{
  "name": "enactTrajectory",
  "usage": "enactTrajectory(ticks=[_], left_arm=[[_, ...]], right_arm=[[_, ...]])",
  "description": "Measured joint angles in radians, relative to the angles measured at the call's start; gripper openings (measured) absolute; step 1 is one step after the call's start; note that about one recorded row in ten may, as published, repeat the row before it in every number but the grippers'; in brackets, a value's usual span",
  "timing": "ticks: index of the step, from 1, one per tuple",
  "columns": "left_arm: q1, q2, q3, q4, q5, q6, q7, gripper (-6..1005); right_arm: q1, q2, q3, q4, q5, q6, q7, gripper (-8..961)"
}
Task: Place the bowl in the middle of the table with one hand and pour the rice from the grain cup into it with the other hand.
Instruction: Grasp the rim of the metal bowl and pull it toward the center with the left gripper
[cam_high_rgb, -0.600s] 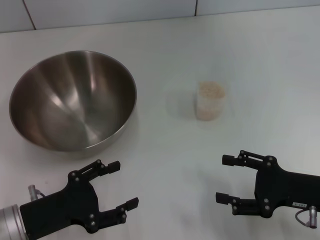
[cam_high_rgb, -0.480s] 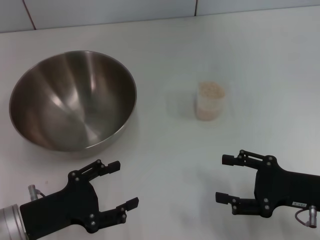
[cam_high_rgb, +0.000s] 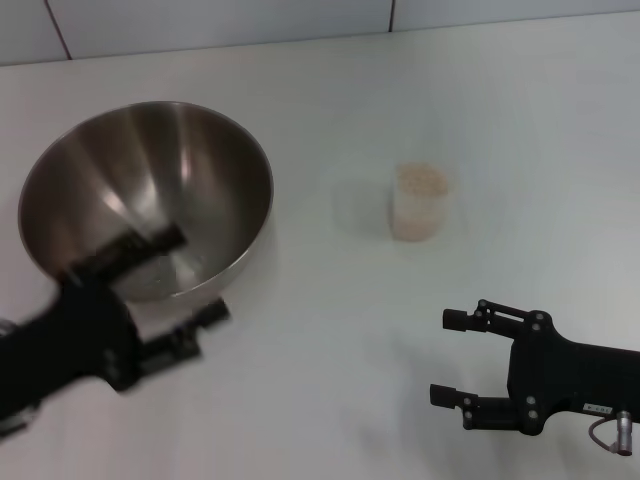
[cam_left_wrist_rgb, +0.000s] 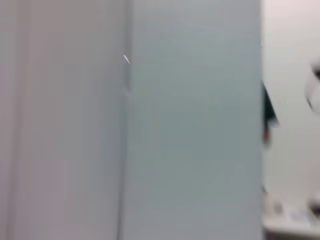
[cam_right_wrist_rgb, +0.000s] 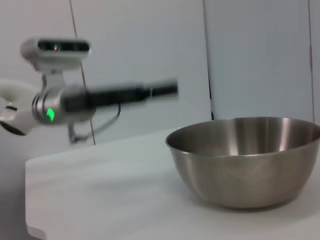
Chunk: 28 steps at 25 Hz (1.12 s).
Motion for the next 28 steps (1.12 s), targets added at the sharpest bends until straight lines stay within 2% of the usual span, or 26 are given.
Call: enactTrajectory(ticks=[2, 3, 5, 6, 9, 10, 11, 15, 18, 19, 21, 28], left_arm=[[-0.012, 0.0, -0.123, 0.062, 0.025, 0.022, -0.162, 839], [-0.014, 0.003, -0.157, 0.103, 0.042, 0.005, -0.236, 839], [-0.005, 0.006, -0.226, 0.248, 0.123, -0.087, -0.446, 839], [0.011, 0.0, -0.259, 0.363, 0.193, -0.171, -0.559, 839], [0.037, -0.012, -0.294, 0.573, 0.344, -0.345, -0.766, 839], [0.037, -0.012, -0.294, 0.573, 0.344, -0.345, -0.766, 838], [0.017, -0.007, -0.306, 0.672, 0.499, -0.452, -0.972, 838], [-0.063, -0.003, -0.354, 0.678, 0.715, -0.477, -1.16, 838], [-0.134, -0.007, -0.381, 0.633, 0.876, -0.466, -1.237, 838], [-0.134, -0.007, -0.381, 0.633, 0.876, -0.466, -1.237, 838], [-0.179, -0.008, -0.386, 0.588, 0.964, -0.47, -1.268, 837], [-0.221, -0.008, -0.394, 0.539, 1.039, -0.479, -1.309, 837]], right_arm=[[0.0, 0.0, -0.001, 0.0, 0.0, 0.0, 0.0, 818], [0.0, 0.0, -0.001, 0.0, 0.0, 0.001, 0.0, 818], [0.0, 0.0, -0.001, 0.0, 0.0, 0.001, 0.0, 818], [0.0, 0.0, -0.001, 0.0, 0.0, 0.001, 0.0, 818], [-0.001, 0.0, -0.001, 0.0, 0.0, 0.001, 0.0, 818], [-0.001, 0.0, -0.001, 0.0, 0.0, 0.001, 0.0, 818], [-0.001, 0.0, -0.001, 0.0, -0.001, 0.001, 0.0, 818], [0.002, 0.0, -0.001, 0.0, -0.001, 0.001, 0.0, 818], [0.003, 0.0, -0.001, 0.0, -0.001, 0.001, 0.0, 818], [0.003, 0.0, -0.001, 0.0, -0.001, 0.001, 0.0, 818], [0.003, 0.0, -0.001, 0.0, -0.001, 0.001, 0.0, 818], [0.004, 0.0, -0.001, 0.0, -0.002, 0.001, 0.0, 818]])
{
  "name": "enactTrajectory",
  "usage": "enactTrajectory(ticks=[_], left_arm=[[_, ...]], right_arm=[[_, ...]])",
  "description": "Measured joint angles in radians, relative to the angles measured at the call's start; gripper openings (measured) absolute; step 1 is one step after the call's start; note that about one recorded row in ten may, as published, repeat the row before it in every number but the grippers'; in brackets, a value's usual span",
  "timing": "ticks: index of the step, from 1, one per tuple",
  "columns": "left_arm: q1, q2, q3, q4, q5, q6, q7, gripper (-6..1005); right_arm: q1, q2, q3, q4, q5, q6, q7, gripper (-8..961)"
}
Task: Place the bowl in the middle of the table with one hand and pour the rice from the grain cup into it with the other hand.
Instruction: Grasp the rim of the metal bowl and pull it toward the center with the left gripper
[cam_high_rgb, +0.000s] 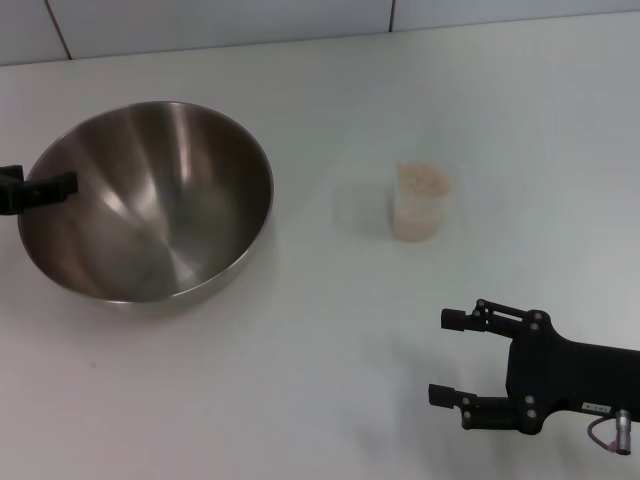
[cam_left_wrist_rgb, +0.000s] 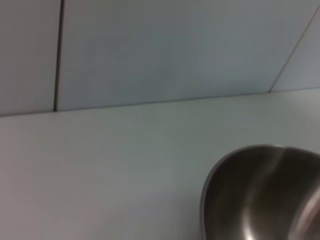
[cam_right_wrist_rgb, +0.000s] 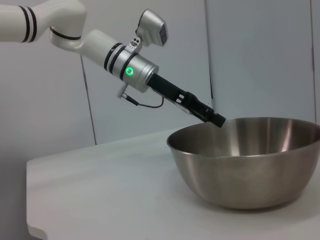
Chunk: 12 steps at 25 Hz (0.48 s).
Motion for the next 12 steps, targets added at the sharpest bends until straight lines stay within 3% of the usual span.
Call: enactTrajectory(ticks=[12], left_arm=[[-0.017, -0.002, 0.009, -0.036, 0.035, -0.004, -0.024, 835]], right_arm=[[0.003, 0.0, 0.0, 0.0, 0.0, 0.0, 0.0, 817]])
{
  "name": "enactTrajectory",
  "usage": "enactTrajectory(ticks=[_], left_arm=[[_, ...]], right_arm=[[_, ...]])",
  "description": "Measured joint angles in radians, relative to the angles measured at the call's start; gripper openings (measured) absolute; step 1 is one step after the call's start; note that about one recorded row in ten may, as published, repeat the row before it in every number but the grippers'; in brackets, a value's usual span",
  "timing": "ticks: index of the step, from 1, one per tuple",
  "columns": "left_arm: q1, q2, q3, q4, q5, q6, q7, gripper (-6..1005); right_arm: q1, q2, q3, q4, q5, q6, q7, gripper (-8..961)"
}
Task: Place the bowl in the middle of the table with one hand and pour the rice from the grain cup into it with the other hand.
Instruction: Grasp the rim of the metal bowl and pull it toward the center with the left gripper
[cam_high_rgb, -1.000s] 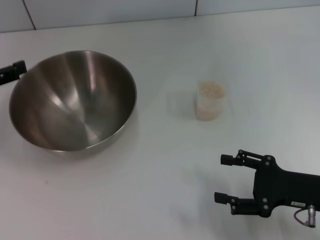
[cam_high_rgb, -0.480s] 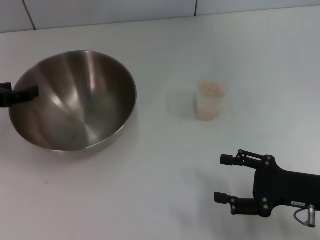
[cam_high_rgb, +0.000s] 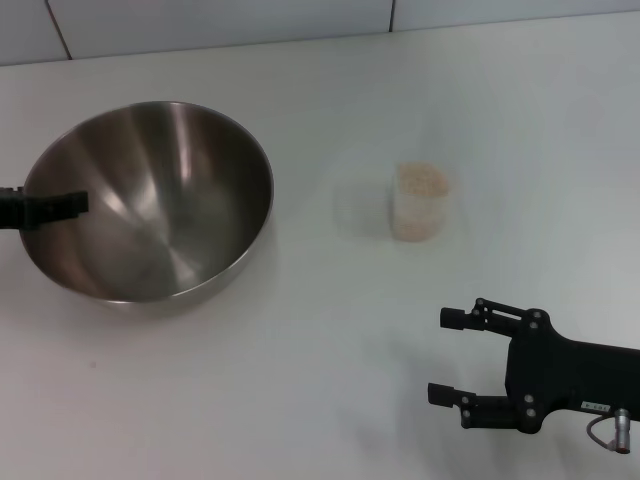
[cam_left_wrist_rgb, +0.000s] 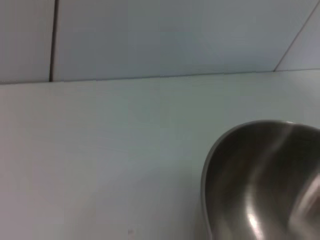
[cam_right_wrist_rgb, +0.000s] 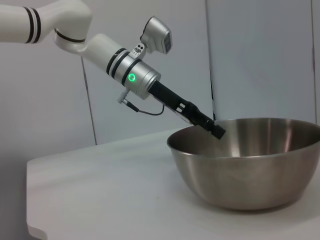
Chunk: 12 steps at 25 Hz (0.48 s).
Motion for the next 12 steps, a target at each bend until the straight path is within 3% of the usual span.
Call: enactTrajectory(ticks=[4, 12], left_arm=[[-0.034, 0.01, -0.004, -0.063, 0.003, 0.009, 0.003, 835], [-0.059, 0.009, -0.006, -0.075, 0.03, 0.002, 0.008, 408]], right_arm=[[0.0, 0.0, 0.0, 0.0, 0.0, 0.0, 0.0, 817], [0.0, -0.002, 0.0, 0.0, 0.0, 0.0, 0.0, 817]])
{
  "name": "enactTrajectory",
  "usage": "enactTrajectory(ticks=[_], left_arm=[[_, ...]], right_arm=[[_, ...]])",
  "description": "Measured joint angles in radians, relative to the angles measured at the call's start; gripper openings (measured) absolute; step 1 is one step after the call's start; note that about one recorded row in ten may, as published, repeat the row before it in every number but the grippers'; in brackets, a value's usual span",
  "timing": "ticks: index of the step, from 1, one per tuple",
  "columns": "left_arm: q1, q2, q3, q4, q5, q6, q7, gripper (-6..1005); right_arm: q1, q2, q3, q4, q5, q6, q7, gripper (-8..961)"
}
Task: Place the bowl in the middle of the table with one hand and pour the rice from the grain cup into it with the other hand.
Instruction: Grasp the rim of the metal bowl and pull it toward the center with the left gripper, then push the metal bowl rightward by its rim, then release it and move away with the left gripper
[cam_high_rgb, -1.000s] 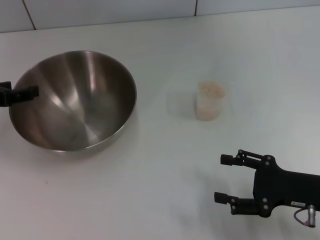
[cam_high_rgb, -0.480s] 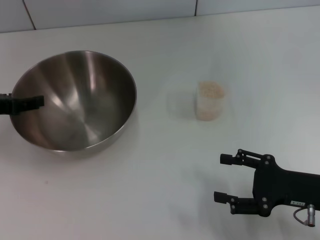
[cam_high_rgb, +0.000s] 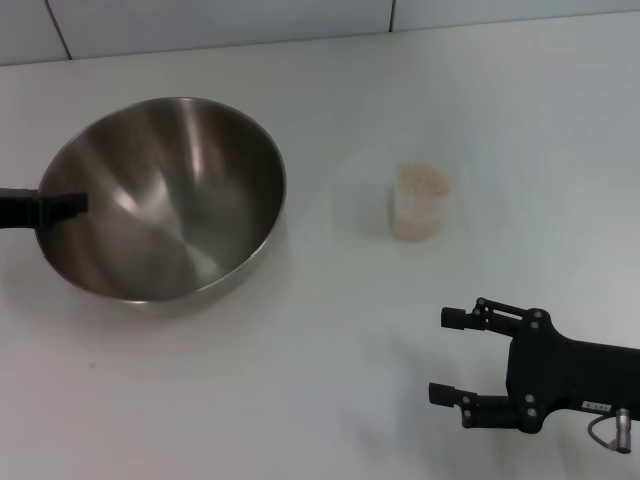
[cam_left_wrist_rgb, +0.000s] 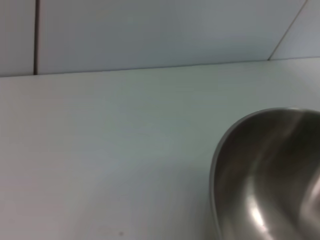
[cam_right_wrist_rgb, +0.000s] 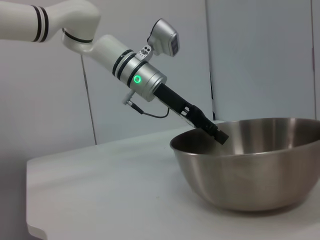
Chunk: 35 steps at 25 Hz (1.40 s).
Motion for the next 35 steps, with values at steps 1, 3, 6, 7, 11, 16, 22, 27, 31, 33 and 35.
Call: enactTrajectory(ticks=[1, 3, 6, 7, 11, 16, 22, 27, 31, 33, 35], left_arm=[[-0.003, -0.001, -0.001, 0.0, 0.006, 0.0, 0.0, 378], [-0.006, -0.003, -0.001, 0.002, 0.017, 0.002, 0.0, 319], [-0.013, -0.004, -0.001, 0.004, 0.021, 0.006, -0.002, 231], [-0.018, -0.004, -0.001, 0.003, 0.021, 0.012, -0.007, 201], [-0.028, -0.002, -0.002, 0.003, 0.019, 0.025, -0.012, 83], [-0.052, 0.002, -0.003, -0.003, 0.019, 0.039, -0.036, 65], [-0.096, -0.006, -0.004, 0.008, 0.013, 0.054, -0.047, 44], [-0.229, -0.014, 0.009, -0.112, 0.015, 0.017, -0.008, 44], [-0.248, -0.014, 0.01, -0.144, 0.02, -0.001, 0.001, 48], [-0.257, -0.014, 0.01, -0.161, 0.022, -0.014, 0.006, 50], [-0.26, -0.014, 0.01, -0.177, 0.022, -0.03, 0.017, 52]], right_arm=[[0.0, 0.0, 0.0, 0.0, 0.0, 0.0, 0.0, 817], [0.0, 0.0, 0.0, 0.0, 0.0, 0.0, 0.0, 817], [0.0, 0.0, 0.0, 0.001, 0.0, 0.0, 0.0, 817], [0.0, 0.0, 0.0, 0.001, 0.0, 0.0, 0.0, 817], [0.0, 0.0, 0.0, 0.002, 0.0, 0.0, 0.0, 817], [0.001, 0.001, 0.0, 0.002, 0.0, 0.0, 0.0, 817], [0.003, 0.002, 0.0, 0.004, 0.0, 0.0, 0.0, 817], [0.005, 0.002, 0.0, 0.008, 0.0, 0.0, 0.0, 818], [0.004, 0.002, 0.0, 0.008, 0.0, 0.0, 0.0, 817], [0.004, 0.002, 0.0, 0.008, 0.0, 0.0, 0.0, 817], [0.004, 0.002, 0.0, 0.008, 0.0, 0.0, 0.0, 817]])
